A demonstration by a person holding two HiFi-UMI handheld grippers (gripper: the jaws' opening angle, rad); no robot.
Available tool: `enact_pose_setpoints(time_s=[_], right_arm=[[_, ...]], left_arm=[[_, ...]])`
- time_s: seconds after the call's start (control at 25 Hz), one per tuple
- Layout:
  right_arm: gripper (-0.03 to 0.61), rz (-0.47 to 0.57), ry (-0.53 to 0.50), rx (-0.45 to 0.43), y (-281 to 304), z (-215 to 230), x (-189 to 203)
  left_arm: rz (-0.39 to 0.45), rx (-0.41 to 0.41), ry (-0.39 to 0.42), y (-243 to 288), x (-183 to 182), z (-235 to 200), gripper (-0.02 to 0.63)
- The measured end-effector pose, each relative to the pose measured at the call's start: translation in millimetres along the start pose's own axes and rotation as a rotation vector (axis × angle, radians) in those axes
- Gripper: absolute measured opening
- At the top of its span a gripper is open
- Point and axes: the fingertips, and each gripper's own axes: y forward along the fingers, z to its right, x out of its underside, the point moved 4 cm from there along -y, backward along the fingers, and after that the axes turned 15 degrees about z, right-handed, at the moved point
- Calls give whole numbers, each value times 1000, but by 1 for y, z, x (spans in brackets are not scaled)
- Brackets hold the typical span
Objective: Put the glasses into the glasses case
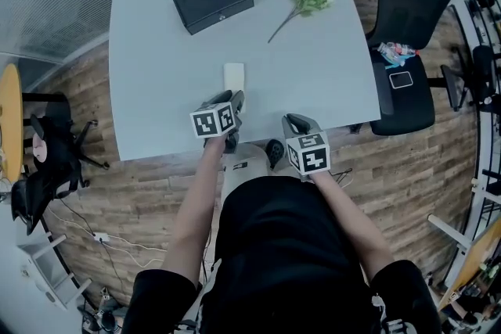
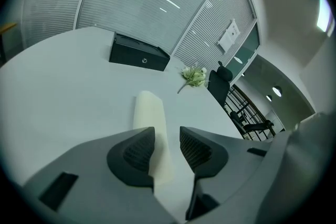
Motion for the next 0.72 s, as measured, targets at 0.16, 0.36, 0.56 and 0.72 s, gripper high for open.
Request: enact_pose_setpoints(time_s=[0.16, 0.36, 0.56, 0.72], right_arm=[[46, 16, -21, -11, -10, 6, 0], [40, 73, -22, -10, -22, 7, -8], [28, 180, -31, 2, -35, 7, -26], [18, 257, -3, 29, -45, 8, -43]], left_arm=[[25, -3, -10, -12, 9, 12, 160], [63, 12, -6, -36, 19, 33, 153], [93, 30, 43, -65, 21, 58, 135], [109, 43, 57, -91, 22, 72, 105]])
